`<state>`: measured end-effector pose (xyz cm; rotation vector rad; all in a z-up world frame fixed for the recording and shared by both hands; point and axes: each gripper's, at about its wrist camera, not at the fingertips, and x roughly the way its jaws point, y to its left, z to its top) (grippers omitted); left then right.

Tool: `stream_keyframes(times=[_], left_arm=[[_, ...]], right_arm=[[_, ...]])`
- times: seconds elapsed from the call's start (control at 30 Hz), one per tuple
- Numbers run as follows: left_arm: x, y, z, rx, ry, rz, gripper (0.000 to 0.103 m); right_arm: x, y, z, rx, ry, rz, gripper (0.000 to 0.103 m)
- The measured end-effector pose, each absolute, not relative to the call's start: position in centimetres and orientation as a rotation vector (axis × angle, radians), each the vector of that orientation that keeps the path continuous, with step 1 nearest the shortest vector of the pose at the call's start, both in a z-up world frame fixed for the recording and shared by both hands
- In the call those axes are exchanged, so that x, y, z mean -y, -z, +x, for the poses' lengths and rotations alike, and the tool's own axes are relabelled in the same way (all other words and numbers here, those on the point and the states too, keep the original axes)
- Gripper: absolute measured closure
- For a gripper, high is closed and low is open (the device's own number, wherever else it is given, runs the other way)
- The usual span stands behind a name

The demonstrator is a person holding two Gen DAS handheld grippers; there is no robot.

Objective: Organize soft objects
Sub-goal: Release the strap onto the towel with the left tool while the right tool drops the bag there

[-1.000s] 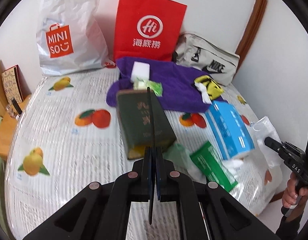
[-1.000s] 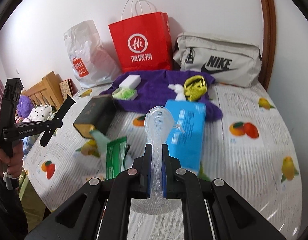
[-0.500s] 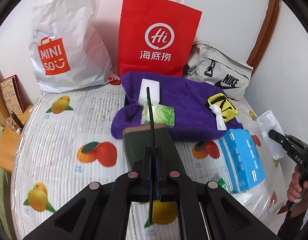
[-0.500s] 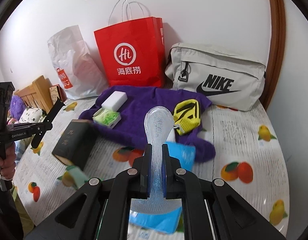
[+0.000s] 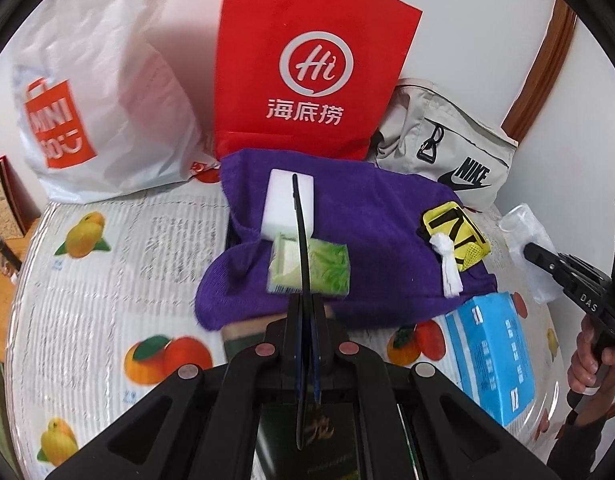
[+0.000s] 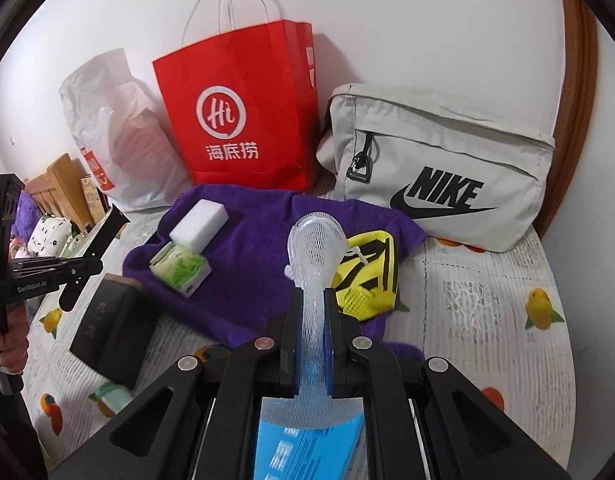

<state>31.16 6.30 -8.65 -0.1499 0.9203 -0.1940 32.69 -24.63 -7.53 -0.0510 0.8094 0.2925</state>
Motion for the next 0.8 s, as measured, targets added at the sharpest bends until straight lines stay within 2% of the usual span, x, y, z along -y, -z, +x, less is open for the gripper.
stream_keyframes(times=[0.8], left_arm=[[-0.4,13.1,42.2,-1.08,0.318,-0.159,0.099]], right_arm=[[22.7,14.0,41.6,-1.007,-0.306,-0.082,0.094]])
